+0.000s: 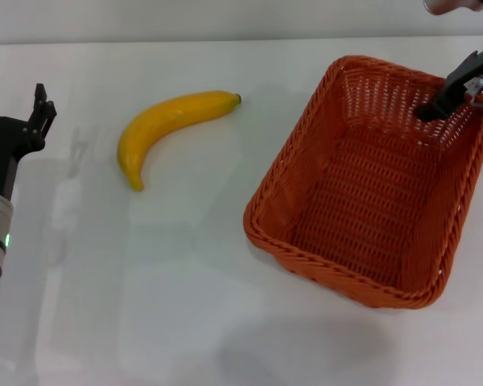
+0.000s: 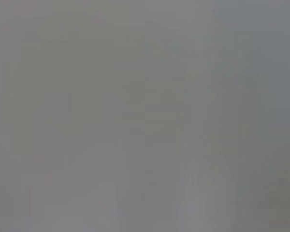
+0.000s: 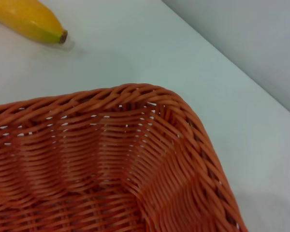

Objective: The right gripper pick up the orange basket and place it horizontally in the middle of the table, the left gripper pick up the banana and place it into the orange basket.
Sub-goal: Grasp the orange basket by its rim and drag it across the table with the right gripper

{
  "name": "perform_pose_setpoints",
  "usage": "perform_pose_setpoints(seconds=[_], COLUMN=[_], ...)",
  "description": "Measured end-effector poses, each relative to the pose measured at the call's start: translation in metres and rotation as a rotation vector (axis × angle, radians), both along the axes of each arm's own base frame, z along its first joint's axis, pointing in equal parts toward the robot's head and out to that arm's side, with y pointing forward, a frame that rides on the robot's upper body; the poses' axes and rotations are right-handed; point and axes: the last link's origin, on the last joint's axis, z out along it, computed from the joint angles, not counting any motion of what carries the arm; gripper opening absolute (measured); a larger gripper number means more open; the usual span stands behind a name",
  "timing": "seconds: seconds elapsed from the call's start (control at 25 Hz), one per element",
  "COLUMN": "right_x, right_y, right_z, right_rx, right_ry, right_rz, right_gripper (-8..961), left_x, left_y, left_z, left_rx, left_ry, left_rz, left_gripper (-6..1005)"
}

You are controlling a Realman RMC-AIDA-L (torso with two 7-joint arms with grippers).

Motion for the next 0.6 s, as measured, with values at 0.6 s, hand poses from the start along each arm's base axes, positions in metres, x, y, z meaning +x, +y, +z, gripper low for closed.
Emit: perform_pose_setpoints(seconds=[0.6], right_x=[-0.008], right_y=[-0.011], right_z=[0.023], right_rx=[-0.091], right_ry=[0.030], right_rz=[-0.126], right_gripper=[343], left_x=[0.002], left_y=[0.002], left_z=[-0.001], left_rx=[-0.003], left_ry=[-0.005], left_rz=[-0.006], left_gripper=[879])
